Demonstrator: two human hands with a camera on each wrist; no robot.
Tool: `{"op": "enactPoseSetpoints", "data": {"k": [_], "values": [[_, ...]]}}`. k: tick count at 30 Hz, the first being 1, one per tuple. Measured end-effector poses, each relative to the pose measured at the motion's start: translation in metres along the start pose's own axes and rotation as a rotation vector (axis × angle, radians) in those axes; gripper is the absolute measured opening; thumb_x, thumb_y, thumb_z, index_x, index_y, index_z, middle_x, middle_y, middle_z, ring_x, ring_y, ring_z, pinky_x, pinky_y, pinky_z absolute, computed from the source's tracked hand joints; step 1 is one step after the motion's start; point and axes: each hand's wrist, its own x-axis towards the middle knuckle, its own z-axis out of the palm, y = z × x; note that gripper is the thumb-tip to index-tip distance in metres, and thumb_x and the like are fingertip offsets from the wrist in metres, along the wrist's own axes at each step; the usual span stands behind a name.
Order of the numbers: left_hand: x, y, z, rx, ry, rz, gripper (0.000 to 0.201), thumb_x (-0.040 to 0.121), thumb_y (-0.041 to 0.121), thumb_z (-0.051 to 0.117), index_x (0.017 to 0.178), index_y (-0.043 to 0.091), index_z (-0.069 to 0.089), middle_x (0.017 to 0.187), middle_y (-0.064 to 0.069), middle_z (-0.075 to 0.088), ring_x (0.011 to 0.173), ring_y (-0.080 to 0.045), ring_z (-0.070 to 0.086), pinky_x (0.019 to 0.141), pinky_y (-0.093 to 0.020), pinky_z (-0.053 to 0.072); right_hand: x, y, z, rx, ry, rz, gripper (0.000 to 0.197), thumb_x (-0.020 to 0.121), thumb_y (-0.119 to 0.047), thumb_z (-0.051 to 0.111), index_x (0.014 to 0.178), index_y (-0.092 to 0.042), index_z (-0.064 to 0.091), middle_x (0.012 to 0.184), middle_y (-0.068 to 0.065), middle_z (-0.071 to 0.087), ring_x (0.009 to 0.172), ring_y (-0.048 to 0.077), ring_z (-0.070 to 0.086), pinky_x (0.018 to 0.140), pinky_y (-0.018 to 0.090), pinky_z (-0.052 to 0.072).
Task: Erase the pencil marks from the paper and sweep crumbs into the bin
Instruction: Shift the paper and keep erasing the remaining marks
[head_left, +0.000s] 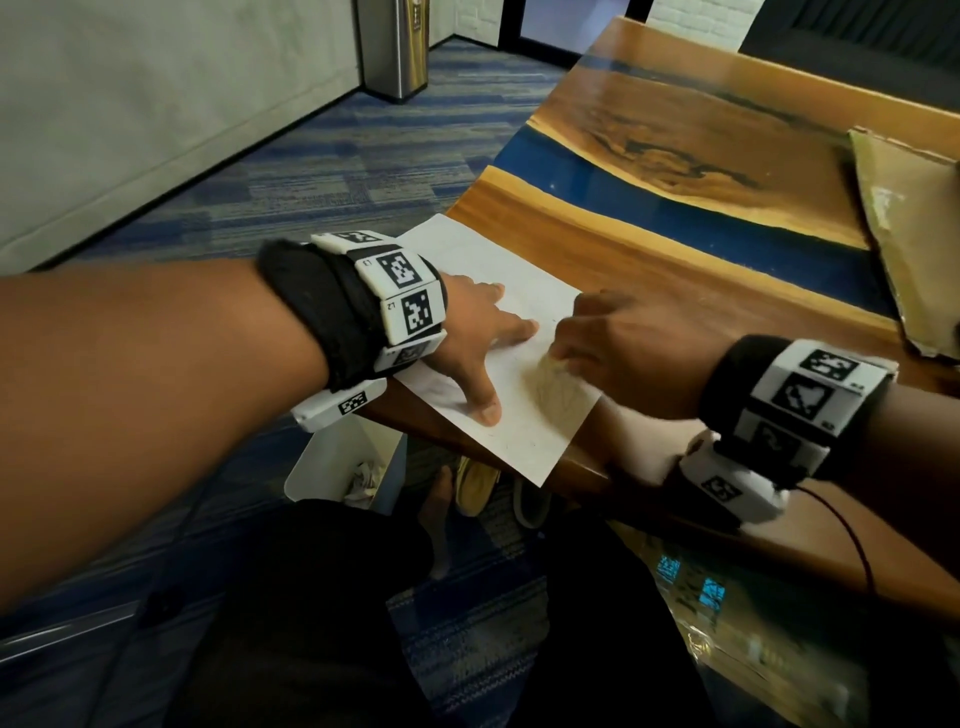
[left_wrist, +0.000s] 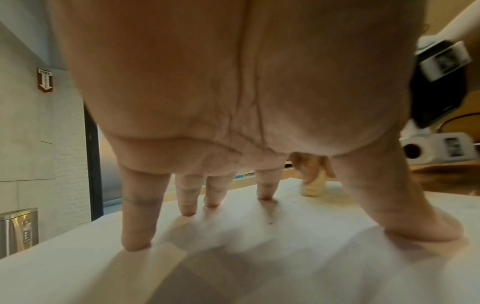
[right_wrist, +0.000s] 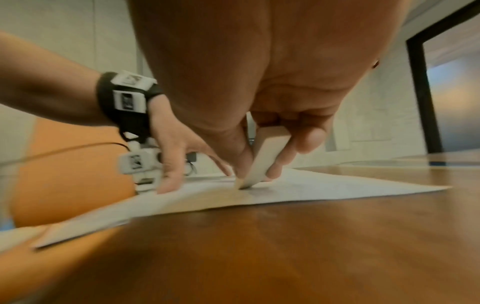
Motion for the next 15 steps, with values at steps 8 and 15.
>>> {"op": "enactPoseSetpoints", "data": {"k": [8, 15], "values": [[0.002, 0.001, -0.006, -0.019, -0.018, -0.023, 0.121, 0.066, 0.083, 0.064, 0.157, 0.044, -0.006, 0.168, -0.012, -0.006, 0.151, -0.039, 0.014, 0.117, -0.054, 0.023, -0.002, 0.005, -0.007, -0.041, -0.025, 0.040, 0.024, 0.098, -0.031, 0.049, 0.117, -0.026, 0.062, 0.105, -0.005, 0.054, 0.097, 0.016, 0.053, 0.083, 0.035, 0.052], [0.004, 0.000, -0.006, -0.034, -0.012, -0.016, 0.122, 0.066, 0.081, 0.066, 0.157, 0.043, -0.006, 0.168, -0.011, -0.007, 0.152, -0.037, 0.010, 0.119, -0.053, 0.020, -0.006, -0.018, -0.002, 0.021, -0.081, -0.138, 0.023, 0.099, -0.031, 0.048, 0.116, -0.026, 0.062, 0.106, -0.004, 0.055, 0.102, 0.016, 0.050, 0.084, 0.034, 0.050]]}}
